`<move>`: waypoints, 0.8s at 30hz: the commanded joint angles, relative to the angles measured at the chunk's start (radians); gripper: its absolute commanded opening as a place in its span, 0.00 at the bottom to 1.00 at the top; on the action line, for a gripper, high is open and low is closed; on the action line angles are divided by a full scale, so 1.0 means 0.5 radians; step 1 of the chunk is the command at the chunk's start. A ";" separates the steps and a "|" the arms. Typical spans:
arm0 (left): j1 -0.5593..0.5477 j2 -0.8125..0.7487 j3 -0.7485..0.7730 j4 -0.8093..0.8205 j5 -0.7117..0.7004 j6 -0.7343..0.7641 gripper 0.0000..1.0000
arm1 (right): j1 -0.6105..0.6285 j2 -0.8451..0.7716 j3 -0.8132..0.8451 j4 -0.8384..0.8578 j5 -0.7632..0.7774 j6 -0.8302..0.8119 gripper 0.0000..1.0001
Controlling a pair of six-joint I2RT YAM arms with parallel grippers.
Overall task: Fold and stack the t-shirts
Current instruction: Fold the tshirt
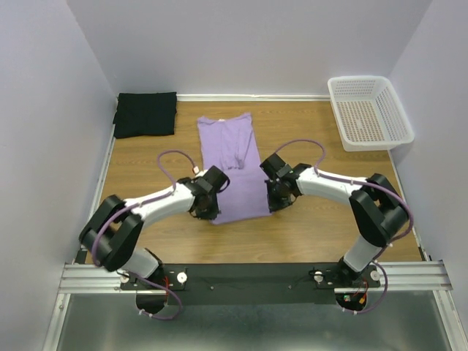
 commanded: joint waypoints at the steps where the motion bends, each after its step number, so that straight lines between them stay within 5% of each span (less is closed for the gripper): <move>1: -0.214 -0.347 -0.153 -0.642 0.097 -0.017 0.00 | 0.049 -0.171 -0.260 -0.537 -0.234 -0.045 0.00; 8: -0.567 -0.637 0.025 -0.970 0.364 -0.217 0.00 | 0.114 -0.644 -0.245 -1.107 -0.394 -0.057 0.00; 15: -0.543 -0.781 0.068 -0.974 0.508 -0.232 0.00 | 0.114 -0.607 0.126 -1.308 -0.198 -0.075 0.01; 24: 0.141 -0.699 0.246 -0.947 0.254 0.258 0.00 | 0.025 -0.179 0.712 -1.296 -0.014 -0.241 0.00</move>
